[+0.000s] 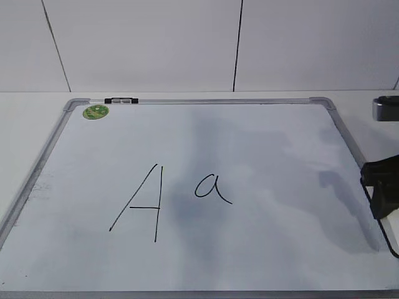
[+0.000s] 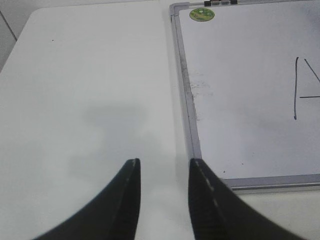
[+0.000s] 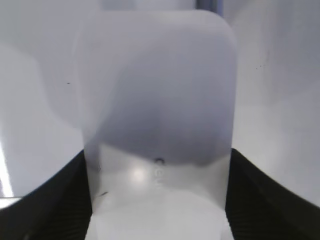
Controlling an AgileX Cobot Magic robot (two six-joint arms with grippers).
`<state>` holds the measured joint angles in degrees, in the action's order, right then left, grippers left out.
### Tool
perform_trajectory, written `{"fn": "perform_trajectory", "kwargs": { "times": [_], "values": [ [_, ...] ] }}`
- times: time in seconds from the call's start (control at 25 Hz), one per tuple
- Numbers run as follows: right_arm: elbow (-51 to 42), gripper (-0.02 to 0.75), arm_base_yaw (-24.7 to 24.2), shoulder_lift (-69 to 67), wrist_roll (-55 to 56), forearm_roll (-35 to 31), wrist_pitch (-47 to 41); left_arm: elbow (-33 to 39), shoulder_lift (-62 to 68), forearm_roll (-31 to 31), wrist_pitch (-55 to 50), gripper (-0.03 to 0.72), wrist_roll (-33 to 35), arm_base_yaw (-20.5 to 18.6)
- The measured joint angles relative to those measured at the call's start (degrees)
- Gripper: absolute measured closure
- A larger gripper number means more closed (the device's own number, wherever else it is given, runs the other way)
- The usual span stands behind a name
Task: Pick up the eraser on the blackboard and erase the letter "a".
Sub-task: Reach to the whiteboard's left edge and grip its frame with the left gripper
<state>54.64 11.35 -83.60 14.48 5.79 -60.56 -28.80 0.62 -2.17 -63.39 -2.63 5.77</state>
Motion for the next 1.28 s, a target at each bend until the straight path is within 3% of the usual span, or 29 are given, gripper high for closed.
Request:
{"fn": "perform_trajectory", "kwargs": {
  "times": [0.24, 0.84, 1.28],
  "values": [
    [5.24, 0.203, 6.46, 0.03, -0.63, -0.08, -3.82, 0.0, 0.0, 0.0, 0.0, 0.443, 0.0, 0.0],
    [21.29, 0.203, 16.16, -8.31, -2.41, 0.13, -9.33, 0.0, 0.0, 0.0, 0.0, 0.443, 0.0, 0.0],
    [25.82, 0.203, 19.11, -13.24, -2.95, 0.13, -9.4, 0.0, 0.0, 0.0, 0.0, 0.443, 0.0, 0.0]
  ]
}}
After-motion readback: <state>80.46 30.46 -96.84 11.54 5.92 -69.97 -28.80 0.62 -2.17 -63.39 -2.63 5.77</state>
